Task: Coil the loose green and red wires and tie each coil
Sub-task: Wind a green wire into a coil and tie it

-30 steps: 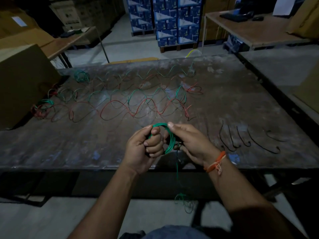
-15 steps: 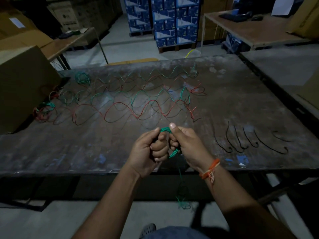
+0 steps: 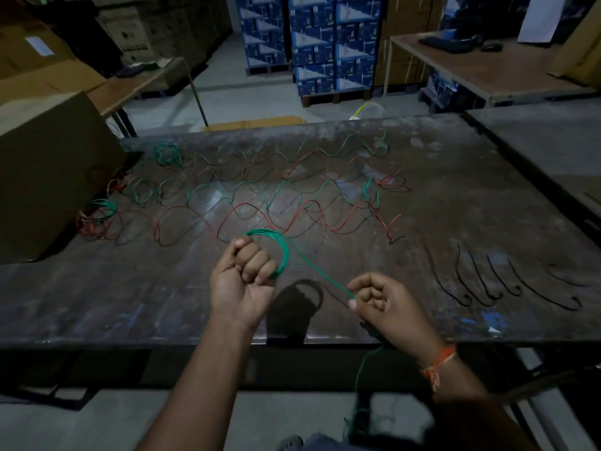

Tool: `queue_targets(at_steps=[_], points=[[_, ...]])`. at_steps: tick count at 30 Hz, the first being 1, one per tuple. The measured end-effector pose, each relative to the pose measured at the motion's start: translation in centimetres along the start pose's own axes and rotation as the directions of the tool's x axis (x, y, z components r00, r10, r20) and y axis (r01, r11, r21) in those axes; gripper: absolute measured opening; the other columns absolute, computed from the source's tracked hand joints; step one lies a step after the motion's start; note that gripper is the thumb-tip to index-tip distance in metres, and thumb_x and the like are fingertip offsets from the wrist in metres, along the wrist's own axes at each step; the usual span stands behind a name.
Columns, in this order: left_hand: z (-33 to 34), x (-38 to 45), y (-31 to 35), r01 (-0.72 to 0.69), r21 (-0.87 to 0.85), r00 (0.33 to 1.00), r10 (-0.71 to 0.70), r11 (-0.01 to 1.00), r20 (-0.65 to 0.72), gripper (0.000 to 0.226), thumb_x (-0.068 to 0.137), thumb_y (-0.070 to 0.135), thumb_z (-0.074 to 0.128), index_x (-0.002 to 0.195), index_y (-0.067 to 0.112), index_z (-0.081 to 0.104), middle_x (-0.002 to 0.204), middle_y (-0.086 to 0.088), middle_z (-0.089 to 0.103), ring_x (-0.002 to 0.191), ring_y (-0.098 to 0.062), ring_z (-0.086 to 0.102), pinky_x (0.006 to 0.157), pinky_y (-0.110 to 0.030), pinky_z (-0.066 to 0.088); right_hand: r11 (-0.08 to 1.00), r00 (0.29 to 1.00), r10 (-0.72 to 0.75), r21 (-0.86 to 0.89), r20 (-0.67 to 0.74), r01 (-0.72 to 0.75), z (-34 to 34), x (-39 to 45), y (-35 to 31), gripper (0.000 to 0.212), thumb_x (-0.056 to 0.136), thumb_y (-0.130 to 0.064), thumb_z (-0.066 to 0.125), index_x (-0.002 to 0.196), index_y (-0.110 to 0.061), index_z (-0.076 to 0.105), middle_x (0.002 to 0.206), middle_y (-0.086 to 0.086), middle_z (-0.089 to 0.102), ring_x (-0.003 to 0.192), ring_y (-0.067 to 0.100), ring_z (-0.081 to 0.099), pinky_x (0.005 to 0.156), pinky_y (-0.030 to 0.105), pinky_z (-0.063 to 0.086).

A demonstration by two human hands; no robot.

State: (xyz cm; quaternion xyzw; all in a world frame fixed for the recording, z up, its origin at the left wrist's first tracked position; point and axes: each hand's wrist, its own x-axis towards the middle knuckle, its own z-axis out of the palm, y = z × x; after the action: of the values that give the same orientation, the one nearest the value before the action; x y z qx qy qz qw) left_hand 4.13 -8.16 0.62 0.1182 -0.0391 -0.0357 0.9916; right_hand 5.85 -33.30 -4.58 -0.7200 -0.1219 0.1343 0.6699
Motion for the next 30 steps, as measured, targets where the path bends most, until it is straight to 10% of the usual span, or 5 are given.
queue_targets(at_steps=[4,10,20,30], points=[[-0.7,-0.1,1.9,-0.114,0.094,0.987,0.124,0.989,-0.106,0.026,0.104,0.022,0.035,0.082,0.019,0.049,0.051,0.006,0.034,0.041,-0.006,0.032,0.043,-0.021,0.028,0.948,0.976,-0.151,-0.302,-0.154,0.099,0.6,-1.1,0.0,0.023,0.087,-0.007,0.076,0.082,-0.029,0.073,0.072,-0.011,0.068,0.066,0.007,0.062,0.066,0.025,0.049],[-0.3,-0.2,0.9,-0.136,0.306,0.969,0.191,0.942,-0.156,0.030,0.106,0.030,0.033,0.084,0.018,0.049,0.056,0.011,0.037,0.045,-0.002,0.035,0.044,-0.016,0.030,0.694,0.869,-0.485,-0.562,0.096,0.450,2.9,-1.3,-4.8,0.007,0.092,-0.016,0.071,0.091,-0.021,0.075,0.084,-0.010,0.059,0.082,0.006,0.058,0.072,0.017,0.042],[0.4,-2.1,-2.0,-0.139,0.870,0.959,0.283,0.473,0.000,0.033,0.110,0.018,0.030,0.085,0.006,0.047,0.056,-0.004,0.051,0.048,-0.016,0.046,0.049,-0.025,0.041,0.406,0.670,-0.668,-0.596,0.323,0.692,6.7,0.7,-10.7,0.015,0.090,-0.009,0.064,0.096,-0.010,0.078,0.087,0.005,0.060,0.081,0.025,0.055,0.072,0.036,0.043],[0.4,-3.2,-2.0,-0.099,0.868,0.987,0.159,0.486,0.024,0.042,0.102,0.040,0.035,0.075,0.023,0.063,0.058,0.001,0.033,0.051,-0.012,0.023,0.049,-0.028,0.014,0.562,0.722,-0.659,-0.499,0.213,0.660,7.5,1.9,-12.4,0.025,0.084,0.005,0.074,0.106,-0.008,0.073,0.104,0.008,0.059,0.097,0.018,0.061,0.079,0.025,0.051]])
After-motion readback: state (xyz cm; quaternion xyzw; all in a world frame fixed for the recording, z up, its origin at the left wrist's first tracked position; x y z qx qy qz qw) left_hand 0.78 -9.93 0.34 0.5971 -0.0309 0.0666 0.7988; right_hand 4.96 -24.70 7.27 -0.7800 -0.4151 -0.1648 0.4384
